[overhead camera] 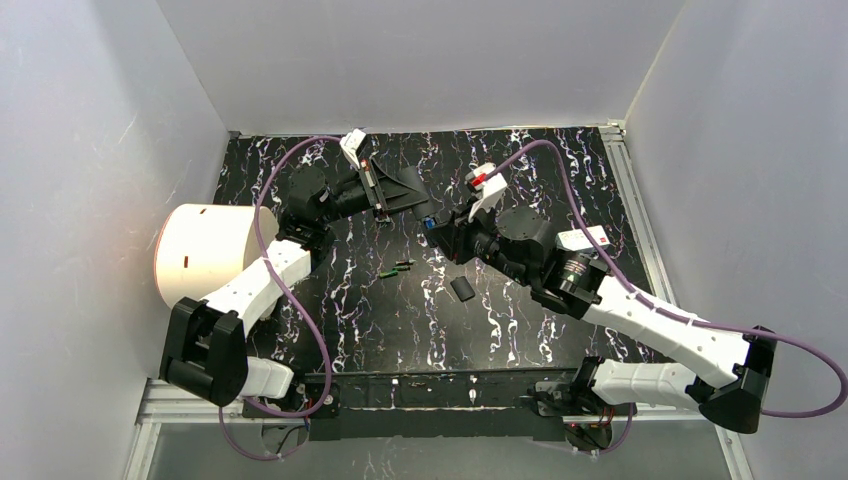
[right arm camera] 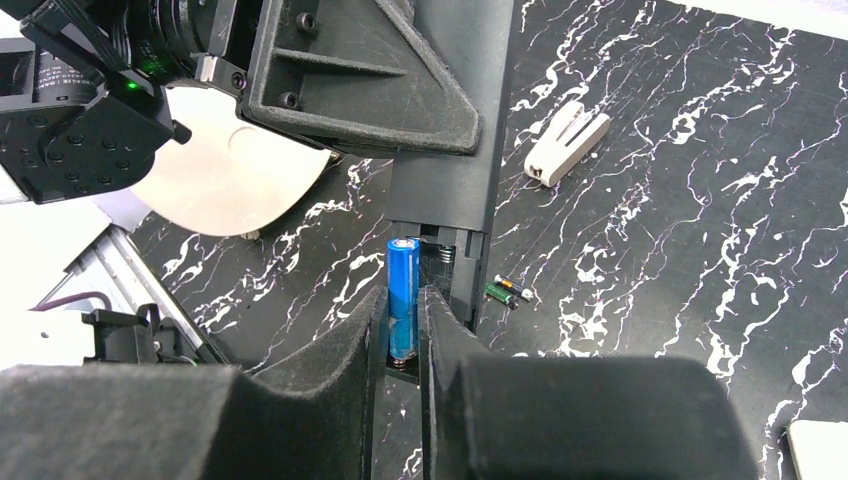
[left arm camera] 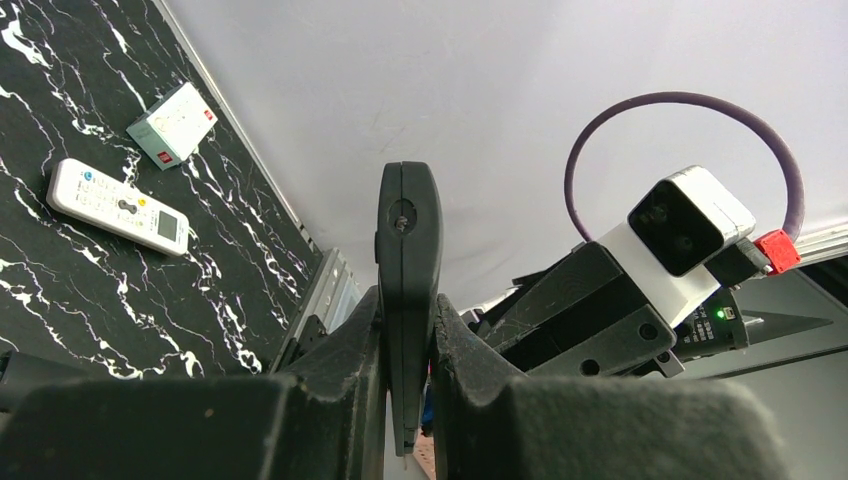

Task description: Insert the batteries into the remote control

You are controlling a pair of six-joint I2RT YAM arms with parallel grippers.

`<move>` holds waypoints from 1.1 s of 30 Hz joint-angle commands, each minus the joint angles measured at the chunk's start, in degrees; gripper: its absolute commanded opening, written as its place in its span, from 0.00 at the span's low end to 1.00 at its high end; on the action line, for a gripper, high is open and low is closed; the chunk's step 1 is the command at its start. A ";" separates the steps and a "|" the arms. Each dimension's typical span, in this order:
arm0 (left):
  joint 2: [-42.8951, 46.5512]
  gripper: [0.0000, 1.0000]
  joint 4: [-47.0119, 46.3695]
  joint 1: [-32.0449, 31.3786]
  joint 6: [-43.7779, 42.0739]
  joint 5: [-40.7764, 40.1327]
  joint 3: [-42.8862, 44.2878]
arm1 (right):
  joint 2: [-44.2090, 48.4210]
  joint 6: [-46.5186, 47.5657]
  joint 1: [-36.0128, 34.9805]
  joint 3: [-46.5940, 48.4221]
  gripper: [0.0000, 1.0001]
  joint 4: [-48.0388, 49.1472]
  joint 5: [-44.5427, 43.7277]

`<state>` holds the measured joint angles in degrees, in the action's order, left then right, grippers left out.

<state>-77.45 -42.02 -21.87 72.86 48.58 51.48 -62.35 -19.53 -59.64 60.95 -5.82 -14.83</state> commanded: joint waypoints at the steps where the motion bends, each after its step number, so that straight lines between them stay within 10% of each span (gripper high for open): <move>1: 2.79 0.00 -3.95 -0.11 0.96 1.74 0.86 | -1.37 -0.66 0.14 0.41 0.24 -1.39 -1.20; 20: 3.53 0.00 -3.95 -0.11 0.64 1.31 -0.56 | -1.98 1.55 0.14 4.29 0.61 -2.44 -3.21; 33: 3.80 0.00 -3.96 -0.13 0.27 0.85 -1.56 | -3.97 3.52 0.15 7.16 0.53 -3.22 -4.47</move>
<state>-76.99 -43.29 -21.82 72.51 46.94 50.19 -65.84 -17.74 -60.23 65.91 -7.66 -15.49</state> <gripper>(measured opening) 0.124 0.560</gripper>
